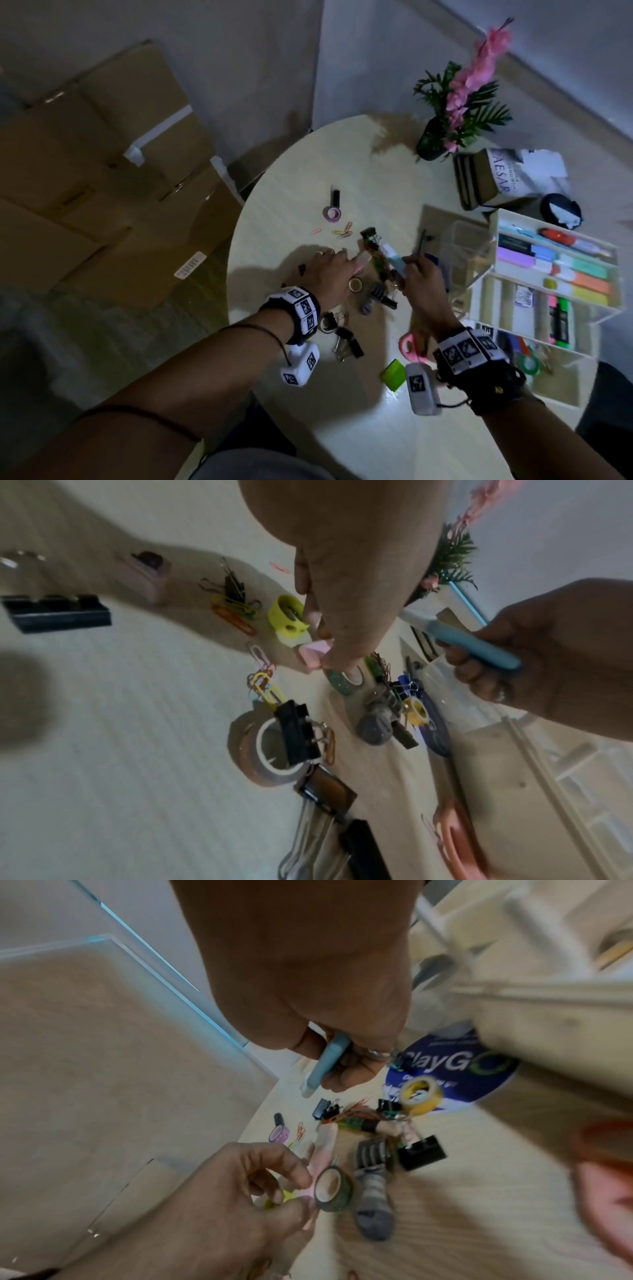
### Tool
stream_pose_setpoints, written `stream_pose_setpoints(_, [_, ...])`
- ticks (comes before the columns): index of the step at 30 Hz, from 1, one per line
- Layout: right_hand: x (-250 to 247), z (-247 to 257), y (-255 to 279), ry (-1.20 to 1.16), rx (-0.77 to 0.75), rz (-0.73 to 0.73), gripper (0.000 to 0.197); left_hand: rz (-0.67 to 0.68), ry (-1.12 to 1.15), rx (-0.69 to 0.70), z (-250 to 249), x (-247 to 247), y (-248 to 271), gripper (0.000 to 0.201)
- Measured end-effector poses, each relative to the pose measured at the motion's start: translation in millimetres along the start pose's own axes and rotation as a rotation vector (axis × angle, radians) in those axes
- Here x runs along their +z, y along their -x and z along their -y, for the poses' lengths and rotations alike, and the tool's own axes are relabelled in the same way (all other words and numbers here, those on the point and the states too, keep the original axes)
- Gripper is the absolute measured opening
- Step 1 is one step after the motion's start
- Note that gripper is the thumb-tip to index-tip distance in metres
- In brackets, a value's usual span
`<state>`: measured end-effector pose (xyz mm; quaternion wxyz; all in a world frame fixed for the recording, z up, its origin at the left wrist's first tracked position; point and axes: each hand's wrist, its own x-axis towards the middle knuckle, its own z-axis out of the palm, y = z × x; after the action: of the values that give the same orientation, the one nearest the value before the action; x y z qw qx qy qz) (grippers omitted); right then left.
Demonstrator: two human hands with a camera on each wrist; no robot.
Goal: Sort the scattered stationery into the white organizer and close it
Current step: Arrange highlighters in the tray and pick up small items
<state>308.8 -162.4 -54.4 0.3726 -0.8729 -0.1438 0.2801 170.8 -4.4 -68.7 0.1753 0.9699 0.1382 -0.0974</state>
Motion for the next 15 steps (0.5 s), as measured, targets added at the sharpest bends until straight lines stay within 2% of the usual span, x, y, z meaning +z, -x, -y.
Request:
stream_pose_setpoints(4, [-24.7,-17.3,22.9,-0.037,-0.018,0.067,0.038,-0.022,-0.065,-0.079,-7.2,2.1,-7.3,0.031])
stream_pose_setpoints(9, [-52.8,-9.1,48.9,-0.002,-0.156,0.194,0.04,-0.108,0.084,-0.229,-13.3,-6.8,-13.5,0.027])
stream_pose_setpoints(12, [-72.4,-5.4,62.9,-0.045,-0.22,0.267,0.031,-0.17,0.186,-0.26,-16.1,-14.4,-10.2,0.03])
stream_pose_setpoints(15, [-99.0,-7.6,73.5,-0.092,-0.27,0.265,0.03,-0.221,0.277,-0.267,-23.7,-22.4,-5.5,0.03])
